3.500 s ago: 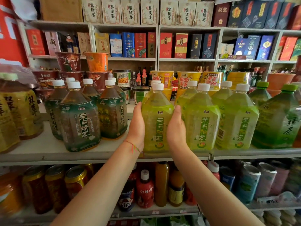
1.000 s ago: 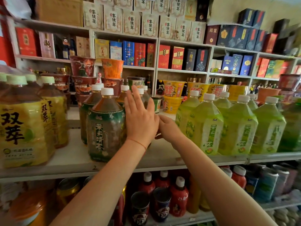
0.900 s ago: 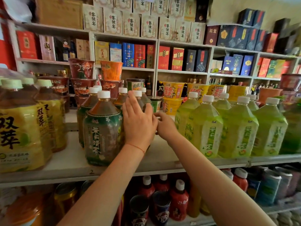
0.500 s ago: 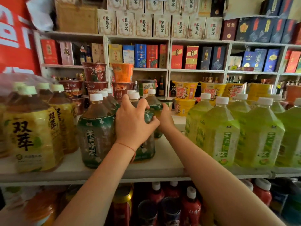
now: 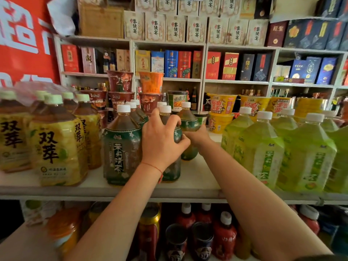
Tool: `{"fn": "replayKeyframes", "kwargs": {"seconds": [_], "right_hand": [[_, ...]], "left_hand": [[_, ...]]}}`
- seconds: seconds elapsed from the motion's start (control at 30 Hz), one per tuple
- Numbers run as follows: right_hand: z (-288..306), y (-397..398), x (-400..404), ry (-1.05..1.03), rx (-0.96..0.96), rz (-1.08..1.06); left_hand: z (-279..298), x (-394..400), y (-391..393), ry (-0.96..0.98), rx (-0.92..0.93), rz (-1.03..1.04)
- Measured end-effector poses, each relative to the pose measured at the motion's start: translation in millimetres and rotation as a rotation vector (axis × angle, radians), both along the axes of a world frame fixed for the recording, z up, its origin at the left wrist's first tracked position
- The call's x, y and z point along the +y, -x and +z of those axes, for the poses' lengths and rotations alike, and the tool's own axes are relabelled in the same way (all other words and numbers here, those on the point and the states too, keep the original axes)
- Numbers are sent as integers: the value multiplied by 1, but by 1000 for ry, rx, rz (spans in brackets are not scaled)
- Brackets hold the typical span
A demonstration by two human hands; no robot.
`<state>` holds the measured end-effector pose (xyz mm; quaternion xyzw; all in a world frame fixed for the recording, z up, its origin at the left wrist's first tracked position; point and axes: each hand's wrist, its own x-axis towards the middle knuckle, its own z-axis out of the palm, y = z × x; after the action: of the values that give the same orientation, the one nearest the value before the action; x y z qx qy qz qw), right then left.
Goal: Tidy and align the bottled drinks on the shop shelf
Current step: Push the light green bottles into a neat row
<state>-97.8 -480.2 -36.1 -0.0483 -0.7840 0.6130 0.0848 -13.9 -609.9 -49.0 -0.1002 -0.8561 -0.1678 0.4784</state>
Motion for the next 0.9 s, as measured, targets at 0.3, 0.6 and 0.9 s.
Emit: {"fn": "replayKeyframes", "kwargs": {"seconds": [0.3,0.6,0.9], "right_hand": [[-5,-30,5,-63,95,-110],[-17,-52,24,-120,142,9],[-22,-66,29,-135,173,-100]], "left_hand": [[-6,0,-3,87,-21,43],[0,-1,-15,62,-110,-9],[6,3,-30,-41,-49,-116]]}}
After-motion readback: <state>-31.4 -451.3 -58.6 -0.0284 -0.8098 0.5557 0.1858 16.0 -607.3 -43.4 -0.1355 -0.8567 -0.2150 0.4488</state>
